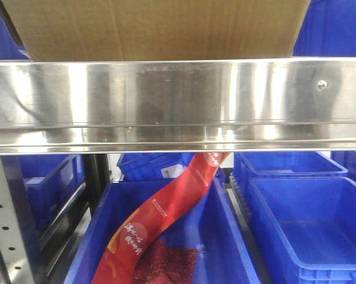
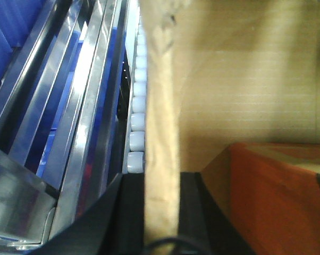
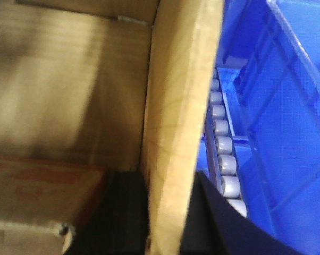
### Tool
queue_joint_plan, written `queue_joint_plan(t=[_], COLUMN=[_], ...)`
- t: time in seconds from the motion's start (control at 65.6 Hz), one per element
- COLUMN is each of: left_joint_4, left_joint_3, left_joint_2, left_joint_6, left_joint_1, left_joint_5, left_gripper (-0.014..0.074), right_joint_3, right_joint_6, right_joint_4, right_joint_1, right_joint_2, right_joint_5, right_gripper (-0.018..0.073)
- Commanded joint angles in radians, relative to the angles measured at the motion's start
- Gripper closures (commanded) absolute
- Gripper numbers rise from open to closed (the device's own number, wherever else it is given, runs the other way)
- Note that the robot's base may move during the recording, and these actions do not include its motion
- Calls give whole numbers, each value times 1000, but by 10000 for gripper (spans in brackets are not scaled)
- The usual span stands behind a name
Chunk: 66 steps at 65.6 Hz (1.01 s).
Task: Stack two boxes on right shelf middle
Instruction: 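Lower the boxes onto the middle shelf level with both grippers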
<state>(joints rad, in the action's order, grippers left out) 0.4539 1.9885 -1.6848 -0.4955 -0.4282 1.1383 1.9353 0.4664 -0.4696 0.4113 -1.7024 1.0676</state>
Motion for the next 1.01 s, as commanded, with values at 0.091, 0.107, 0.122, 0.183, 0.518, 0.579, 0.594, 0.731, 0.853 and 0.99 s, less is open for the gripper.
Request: queue_joint_plan(t=[0.091, 0.107, 0.122, 0.183, 0.518, 0.579, 0.594, 0.731, 0.853, 0.99], left_joint_4=[-4, -4, -4, -4, -12, -24, -24, -24, -17, -55], left_joint_3=[10, 10, 10, 10, 12, 16, 15, 18, 18, 18], left_joint_2=[8, 8, 8, 8, 40, 57, 61, 94, 110, 117], left_joint_6=[-4, -4, -4, -4, -4, -4, -4, -4, -4, -1], left_joint_1=[4, 4, 4, 4, 4, 4, 4, 4, 4, 4], left_joint_5=[-3, -3, -3, -3, -26, -26, -26, -39, -70, -23], left_gripper=[426, 398, 372, 281, 230, 291, 309, 541, 706, 707], right_joint_3=[7, 7, 7, 7, 9, 9, 9, 9, 9, 4], right_joint_6=[32, 32, 32, 32, 32, 32, 32, 32, 32, 8], right_joint_4=[-48, -48, -48, -48, -48, -48, -48, -47, -47, 9], right_joint_1=[-10, -10, -10, -10, -10, -10, -10, -10, -10, -10], right_joint_2=[-1, -1, -1, -1, 53, 67, 71, 97, 118, 143], right_joint_5=[-12, -12, -14, -18, -6, 1, 1, 25, 24, -8], right_gripper=[305, 280, 256, 166, 195, 270, 292, 563, 718, 720])
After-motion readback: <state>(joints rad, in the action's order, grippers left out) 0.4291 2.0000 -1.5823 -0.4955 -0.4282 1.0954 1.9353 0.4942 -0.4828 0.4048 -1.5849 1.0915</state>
